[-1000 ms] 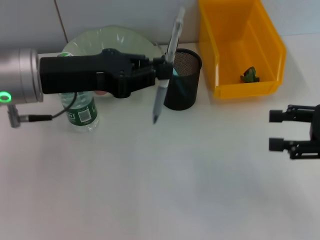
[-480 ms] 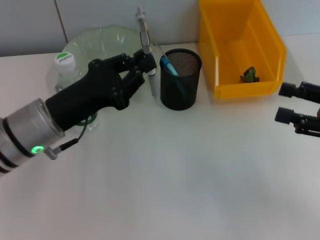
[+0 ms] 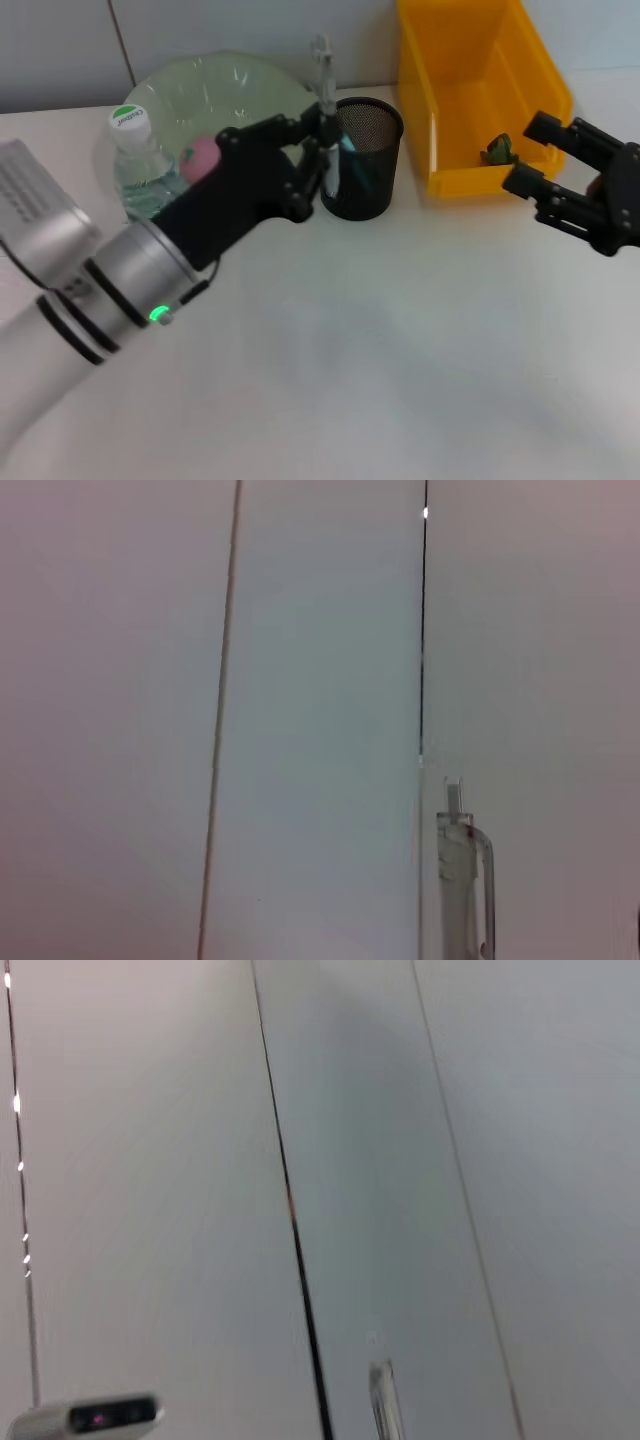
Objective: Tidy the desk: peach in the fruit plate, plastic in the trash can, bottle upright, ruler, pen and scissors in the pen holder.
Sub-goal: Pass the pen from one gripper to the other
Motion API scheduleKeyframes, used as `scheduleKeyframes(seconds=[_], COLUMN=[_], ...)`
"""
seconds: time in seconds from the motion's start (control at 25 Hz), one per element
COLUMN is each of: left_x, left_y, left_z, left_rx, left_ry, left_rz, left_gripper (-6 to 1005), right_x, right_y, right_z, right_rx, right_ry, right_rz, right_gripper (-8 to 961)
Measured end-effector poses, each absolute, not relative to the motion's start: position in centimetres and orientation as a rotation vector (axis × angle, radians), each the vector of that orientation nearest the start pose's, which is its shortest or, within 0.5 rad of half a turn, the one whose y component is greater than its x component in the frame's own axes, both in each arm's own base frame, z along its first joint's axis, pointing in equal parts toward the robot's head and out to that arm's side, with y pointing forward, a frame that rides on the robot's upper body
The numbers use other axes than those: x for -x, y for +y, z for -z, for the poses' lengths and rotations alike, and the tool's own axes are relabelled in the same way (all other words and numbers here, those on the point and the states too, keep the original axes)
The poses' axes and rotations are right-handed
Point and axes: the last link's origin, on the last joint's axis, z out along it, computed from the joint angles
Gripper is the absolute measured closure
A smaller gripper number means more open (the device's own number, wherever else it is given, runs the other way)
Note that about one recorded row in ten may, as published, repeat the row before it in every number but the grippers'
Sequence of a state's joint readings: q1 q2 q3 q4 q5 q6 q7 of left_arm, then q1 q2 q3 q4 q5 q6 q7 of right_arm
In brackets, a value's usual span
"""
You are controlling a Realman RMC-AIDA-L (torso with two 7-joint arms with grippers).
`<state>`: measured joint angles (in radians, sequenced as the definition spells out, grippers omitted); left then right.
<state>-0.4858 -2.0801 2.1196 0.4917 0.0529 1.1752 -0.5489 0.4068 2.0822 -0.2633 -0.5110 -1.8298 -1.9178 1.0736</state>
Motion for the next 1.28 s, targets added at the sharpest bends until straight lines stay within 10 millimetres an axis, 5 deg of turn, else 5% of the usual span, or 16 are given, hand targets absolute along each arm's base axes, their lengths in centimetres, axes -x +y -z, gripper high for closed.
scheduleKeyframes(seconds=[0.36, 1.28], left_x=[16.5, 14.9], left_y=[31.9, 31.8], left_z=[10.8, 11.9], left_rx=[2.194, 2.09], left_ry=[-0.328, -0.308], left_rz=[1.097, 0.993], left_gripper=[866, 866], right_x=[-27.2, -22.5], right_y=[28.6, 32.3], right_z=[-2.1, 3.3], right_rx=[2.193, 2.075], right_ry=[0.327, 0.321], right_rz=[-1.316, -1.336], right_gripper=[328, 340])
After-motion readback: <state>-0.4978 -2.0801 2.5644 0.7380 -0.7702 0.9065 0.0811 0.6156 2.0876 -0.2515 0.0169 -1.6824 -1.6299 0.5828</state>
